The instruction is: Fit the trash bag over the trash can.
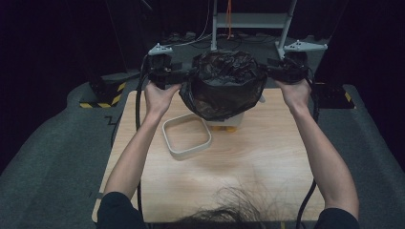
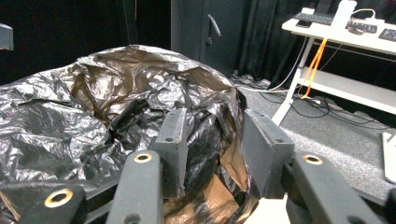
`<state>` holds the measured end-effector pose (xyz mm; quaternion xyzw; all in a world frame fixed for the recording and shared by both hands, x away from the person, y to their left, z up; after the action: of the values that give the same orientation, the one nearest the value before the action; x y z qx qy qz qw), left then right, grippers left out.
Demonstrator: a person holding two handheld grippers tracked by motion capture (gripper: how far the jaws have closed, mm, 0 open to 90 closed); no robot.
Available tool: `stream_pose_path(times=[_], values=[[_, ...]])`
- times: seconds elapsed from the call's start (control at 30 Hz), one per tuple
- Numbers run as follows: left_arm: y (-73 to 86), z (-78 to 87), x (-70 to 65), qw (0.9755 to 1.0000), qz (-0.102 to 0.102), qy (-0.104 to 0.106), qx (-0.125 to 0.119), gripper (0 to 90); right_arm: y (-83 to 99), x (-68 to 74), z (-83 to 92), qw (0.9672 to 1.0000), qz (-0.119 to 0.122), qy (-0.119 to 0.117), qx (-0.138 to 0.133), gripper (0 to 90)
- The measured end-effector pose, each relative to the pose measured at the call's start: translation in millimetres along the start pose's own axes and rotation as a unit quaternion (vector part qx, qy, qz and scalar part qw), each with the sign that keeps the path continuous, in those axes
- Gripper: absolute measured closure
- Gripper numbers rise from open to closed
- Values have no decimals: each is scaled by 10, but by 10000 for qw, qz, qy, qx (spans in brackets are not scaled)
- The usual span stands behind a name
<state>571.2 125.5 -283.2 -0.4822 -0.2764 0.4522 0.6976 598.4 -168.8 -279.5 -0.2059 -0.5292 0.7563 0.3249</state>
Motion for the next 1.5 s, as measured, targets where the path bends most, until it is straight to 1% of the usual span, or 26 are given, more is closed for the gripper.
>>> stream_pose_path(times=[0.03,0.1,0.2,0.23,0.47,0.53,0.6,0.7,0.83,0.87,0.9,0.93,1.03,1.17,1.3,1.37,1.47,1.5], values=[[22,-1,24,10000,76,-19,2,342,7,-9,13,10000,-31,12,-12,559],[48,7,42,9999,139,-20,-1,332,7,-21,44,10000,-58,37,-42,544],[82,18,63,9999,161,-45,-5,330,-9,-20,115,9999,-45,54,-99,536],[107,21,91,9998,192,-58,-2,330,-9,-17,139,9999,-54,53,-107,534],[186,78,163,9996,268,-106,-37,330,0,-7,251,9998,-92,42,-173,528],[204,98,185,9995,313,-98,-35,330,10,-2,279,9998,-101,49,-160,526],[218,115,211,9994,313,-122,-38,332,29,5,305,9998,-146,26,-159,526],[248,145,246,9992,361,-135,-58,332,58,5,344,9998,-164,56,-131,525],[284,172,280,9992,365,-170,-76,336,81,0,402,9997,-190,65,-166,522],[306,185,300,9991,394,-173,-65,338,89,-2,414,9997,-194,65,-164,522],[313,187,311,9990,395,-185,-63,339,98,-2,429,9996,-201,78,-177,524],[318,190,321,9990,395,-192,-56,341,109,-9,446,9995,-175,138,-242,526],[324,197,337,9991,357,-217,-63,346,207,-34,464,9995,-205,173,-147,523],[354,220,328,9991,339,-225,-90,347,237,-51,543,9990,-235,193,-322,524],[414,224,343,9990,347,-261,-60,350,313,-42,601,9992,-245,167,-284,520],[447,220,360,9990,375,-258,-39,350,343,-48,628,9990,-247,186,-335,520],[497,217,373,9988,416,-254,-7,350,406,-48,645,9988,-292,152,-364,519],[518,217,382,9989,391,-263,17,350,429,-48,646,9987,-320,142,-374,519]])
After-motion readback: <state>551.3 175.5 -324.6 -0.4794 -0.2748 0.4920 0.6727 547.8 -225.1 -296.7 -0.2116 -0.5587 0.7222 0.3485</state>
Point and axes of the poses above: each handheld gripper's, and its own axes: z roughly backward along the jaws, y roughly out of its underside, x roughly to its left, the point moved 8 cm from there along -z, roughly forward along the jaws, and after that the axes turned 10 degrees about -y, right-handed, at the moved point
